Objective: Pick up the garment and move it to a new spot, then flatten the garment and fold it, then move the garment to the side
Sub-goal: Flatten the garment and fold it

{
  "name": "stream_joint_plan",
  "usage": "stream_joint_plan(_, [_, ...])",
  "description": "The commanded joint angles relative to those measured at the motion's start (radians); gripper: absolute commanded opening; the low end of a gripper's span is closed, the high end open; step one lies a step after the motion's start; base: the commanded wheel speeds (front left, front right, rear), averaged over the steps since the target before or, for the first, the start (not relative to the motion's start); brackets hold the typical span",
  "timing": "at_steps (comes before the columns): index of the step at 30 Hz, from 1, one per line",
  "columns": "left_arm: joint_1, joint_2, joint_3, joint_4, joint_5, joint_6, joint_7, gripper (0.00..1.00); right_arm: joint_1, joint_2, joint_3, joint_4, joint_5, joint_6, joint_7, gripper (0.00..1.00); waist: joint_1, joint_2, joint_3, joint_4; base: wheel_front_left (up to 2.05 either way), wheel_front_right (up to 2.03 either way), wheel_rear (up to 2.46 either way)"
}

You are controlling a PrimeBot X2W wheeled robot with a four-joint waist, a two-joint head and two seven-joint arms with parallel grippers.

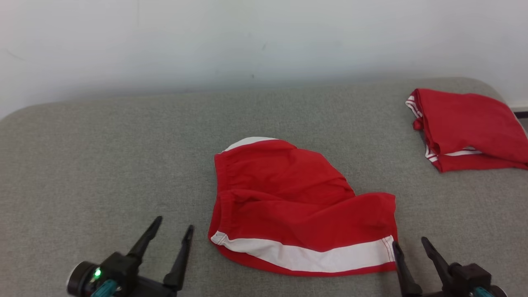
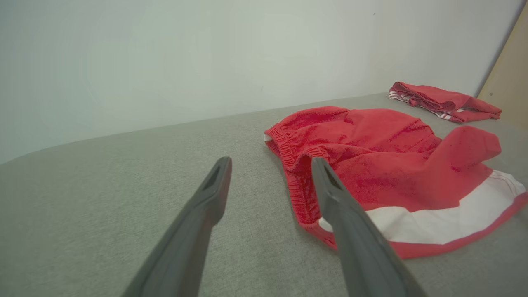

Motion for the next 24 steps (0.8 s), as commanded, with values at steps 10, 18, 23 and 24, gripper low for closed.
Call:
stream_joint_plan(10, [-0.234, 0.110, -0.383, 0.195, -0.135, 0.000, 0.000, 1.00, -0.160, -0.045, 0.178, 0.198, 0.068, -0.003, 0.002, 1.00, -0.0001, 0.0000, 0.089, -0.048, 0.00, 0.00, 0.00])
stream_joint_plan(18, [-0.312, 0.121, -0.516, 0.294, -0.210, 0.000, 0.000, 1.00, -0.236, -0.057, 0.265, 0.282, 0.123, -0.003, -0.002, 1.00, -0.0001, 0.0000, 0.102, -0.058, 0.00, 0.00, 0.00])
stream_joint_plan(23, [-0.333, 0.116, -0.550, 0.321, -0.251, 0.000, 0.000, 0.42, -0.268, -0.059, 0.301, 0.313, 0.154, -0.003, -0.003, 0.60, -0.0001, 0.0000, 0.102, -0.059, 0.00, 0.00, 0.00])
stream_joint_plan(24, [-0.334, 0.115, -0.554, 0.326, -0.257, 0.000, 0.000, 0.23, -0.273, -0.060, 0.309, 0.317, 0.158, -0.003, -0.003, 0.43, -0.0001, 0.0000, 0.102, -0.059, 0.00, 0.00, 0.00])
